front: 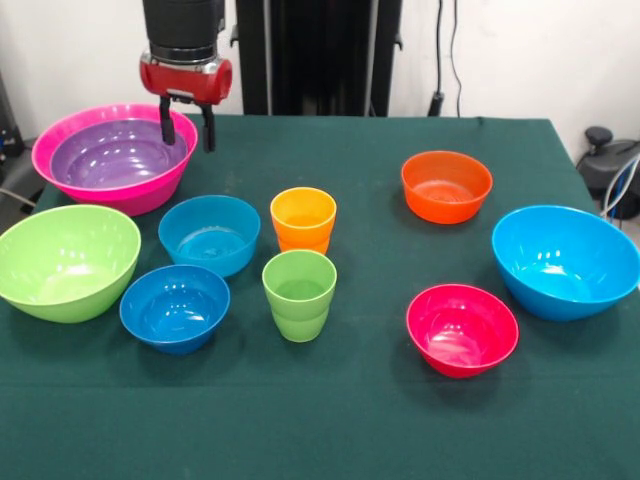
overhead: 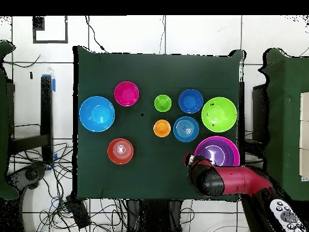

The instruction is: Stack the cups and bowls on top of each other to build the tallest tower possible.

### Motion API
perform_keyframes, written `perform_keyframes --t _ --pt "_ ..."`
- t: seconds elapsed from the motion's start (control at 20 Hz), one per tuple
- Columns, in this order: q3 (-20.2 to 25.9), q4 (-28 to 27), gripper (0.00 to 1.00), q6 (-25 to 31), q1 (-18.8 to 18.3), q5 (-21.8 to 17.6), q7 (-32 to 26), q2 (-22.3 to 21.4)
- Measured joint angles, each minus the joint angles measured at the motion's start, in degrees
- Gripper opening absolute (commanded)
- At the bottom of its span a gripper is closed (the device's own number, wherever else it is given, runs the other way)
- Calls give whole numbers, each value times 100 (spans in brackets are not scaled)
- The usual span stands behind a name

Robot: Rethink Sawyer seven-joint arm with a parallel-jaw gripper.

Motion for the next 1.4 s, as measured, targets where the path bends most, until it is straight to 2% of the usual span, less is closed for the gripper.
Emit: perform_keyframes --t 0.6,1.0,1.4 --pt "93 -25 100 1 -61 -142 0 69" --pt "139 -151 100 0 -57 -337 0 430" --pt "142 -211 100 0 -54 -367 0 529"
